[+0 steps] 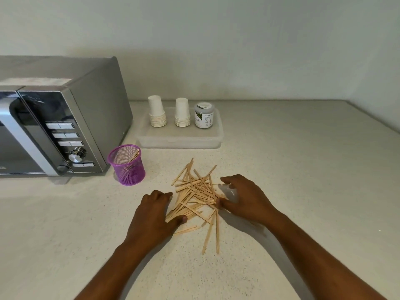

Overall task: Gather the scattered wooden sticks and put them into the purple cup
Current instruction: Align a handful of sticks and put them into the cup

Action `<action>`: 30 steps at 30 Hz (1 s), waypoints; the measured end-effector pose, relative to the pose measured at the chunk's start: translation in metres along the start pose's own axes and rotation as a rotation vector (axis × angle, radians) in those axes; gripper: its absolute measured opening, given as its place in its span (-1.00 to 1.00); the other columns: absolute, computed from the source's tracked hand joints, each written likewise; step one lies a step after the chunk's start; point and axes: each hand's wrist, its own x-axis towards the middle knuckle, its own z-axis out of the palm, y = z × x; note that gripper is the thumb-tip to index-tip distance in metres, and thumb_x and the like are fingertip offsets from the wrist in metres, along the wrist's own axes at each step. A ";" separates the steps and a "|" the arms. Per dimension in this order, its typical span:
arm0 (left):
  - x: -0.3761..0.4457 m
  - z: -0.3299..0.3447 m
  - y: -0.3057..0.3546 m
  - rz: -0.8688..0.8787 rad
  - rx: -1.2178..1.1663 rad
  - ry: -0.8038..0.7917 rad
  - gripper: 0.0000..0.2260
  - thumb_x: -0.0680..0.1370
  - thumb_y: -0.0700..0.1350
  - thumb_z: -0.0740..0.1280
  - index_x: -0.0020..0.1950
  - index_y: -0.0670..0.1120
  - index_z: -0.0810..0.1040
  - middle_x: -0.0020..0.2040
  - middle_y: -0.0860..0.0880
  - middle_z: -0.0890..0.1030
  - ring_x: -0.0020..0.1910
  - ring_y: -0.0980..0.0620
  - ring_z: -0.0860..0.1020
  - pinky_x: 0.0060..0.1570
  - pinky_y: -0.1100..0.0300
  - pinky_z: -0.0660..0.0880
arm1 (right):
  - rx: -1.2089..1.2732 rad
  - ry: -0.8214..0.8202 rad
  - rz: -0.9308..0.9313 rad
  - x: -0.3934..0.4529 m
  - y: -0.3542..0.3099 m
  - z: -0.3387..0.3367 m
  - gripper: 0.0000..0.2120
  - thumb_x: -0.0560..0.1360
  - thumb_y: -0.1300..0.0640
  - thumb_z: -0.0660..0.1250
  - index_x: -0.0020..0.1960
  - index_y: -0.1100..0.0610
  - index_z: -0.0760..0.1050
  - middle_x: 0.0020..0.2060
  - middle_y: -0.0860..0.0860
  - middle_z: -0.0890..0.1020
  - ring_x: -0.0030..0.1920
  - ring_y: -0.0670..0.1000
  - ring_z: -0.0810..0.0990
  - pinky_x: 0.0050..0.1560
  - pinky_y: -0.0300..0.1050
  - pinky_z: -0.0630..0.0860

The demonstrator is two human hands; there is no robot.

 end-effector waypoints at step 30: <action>0.022 0.009 0.019 -0.153 -0.086 0.056 -0.79 0.57 0.18 0.33 0.04 0.07 0.53 -0.13 0.14 0.52 -0.25 0.13 0.46 -0.30 0.34 0.39 | -0.350 -0.057 0.067 0.016 -0.040 0.023 -0.41 0.41 -0.43 0.33 0.26 -0.06 0.58 0.15 -0.10 0.53 0.16 0.02 0.48 0.02 -0.05 0.53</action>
